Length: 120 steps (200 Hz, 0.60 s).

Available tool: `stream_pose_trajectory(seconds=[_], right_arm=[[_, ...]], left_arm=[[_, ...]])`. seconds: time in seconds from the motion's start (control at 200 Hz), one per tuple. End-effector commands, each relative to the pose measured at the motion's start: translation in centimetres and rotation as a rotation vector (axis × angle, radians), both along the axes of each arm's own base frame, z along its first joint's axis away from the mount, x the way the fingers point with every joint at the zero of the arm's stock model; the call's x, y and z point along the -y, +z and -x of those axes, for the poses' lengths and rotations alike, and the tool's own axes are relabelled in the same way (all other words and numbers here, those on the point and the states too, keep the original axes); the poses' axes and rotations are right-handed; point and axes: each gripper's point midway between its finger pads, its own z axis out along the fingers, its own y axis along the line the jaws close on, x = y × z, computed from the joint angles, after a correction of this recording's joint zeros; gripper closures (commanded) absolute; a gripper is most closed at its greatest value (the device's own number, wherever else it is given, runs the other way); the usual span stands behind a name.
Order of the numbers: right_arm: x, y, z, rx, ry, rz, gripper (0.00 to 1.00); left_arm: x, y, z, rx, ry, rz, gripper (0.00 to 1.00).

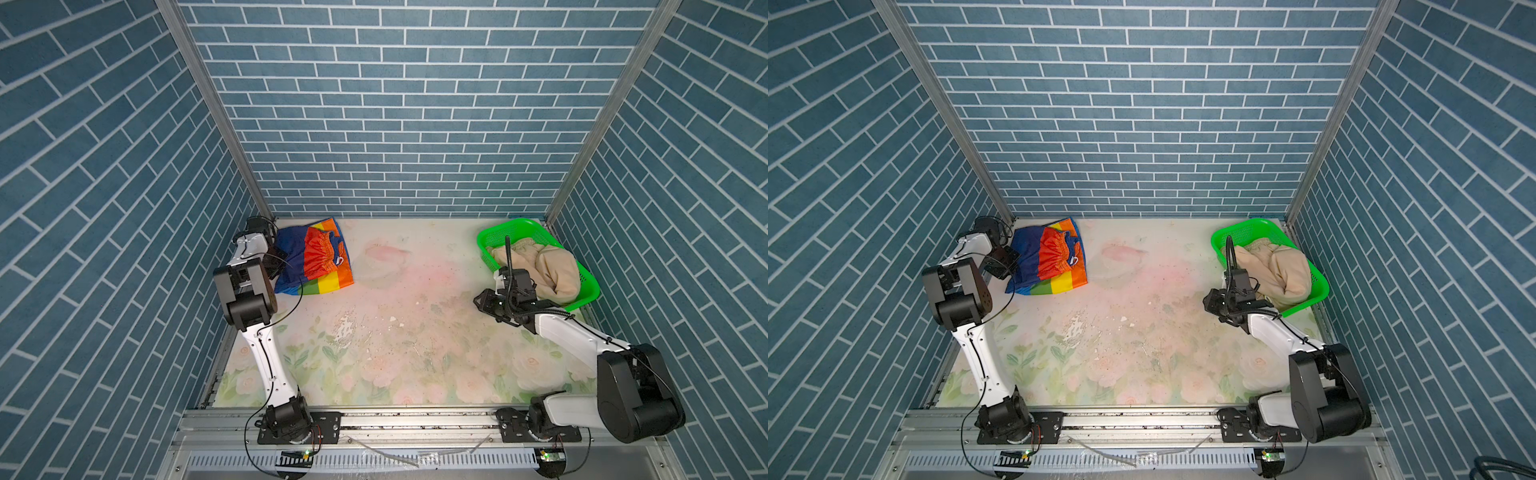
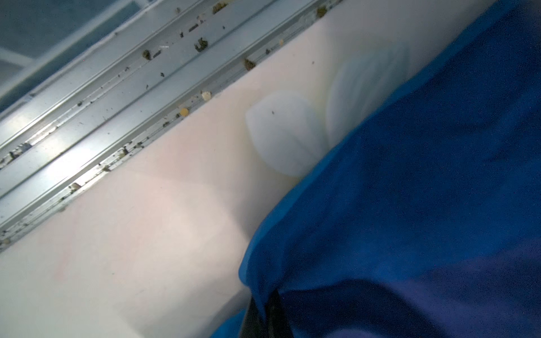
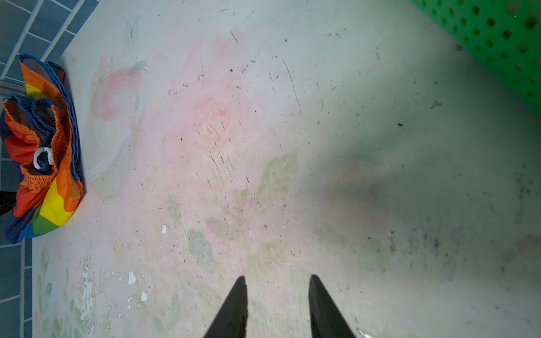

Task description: Fold and stack the shorts

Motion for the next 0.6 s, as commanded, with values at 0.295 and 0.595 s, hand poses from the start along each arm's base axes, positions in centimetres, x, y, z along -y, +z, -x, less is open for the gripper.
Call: stream_pose_trajectory(seconds=[0.295, 0.595], right_arm=[[1.5, 3.3, 0.0, 0.068, -0.058, 0.028, 0.45], [8.3, 12.4, 0.6, 0.233, -0.224, 0.324, 0.14]], left_arm=[[1.1, 6.1, -0.2, 0.148, -0.033, 0.021, 0.40], [6.6, 13.8, 5.1, 0.370, -0.075, 0.031, 0.33]])
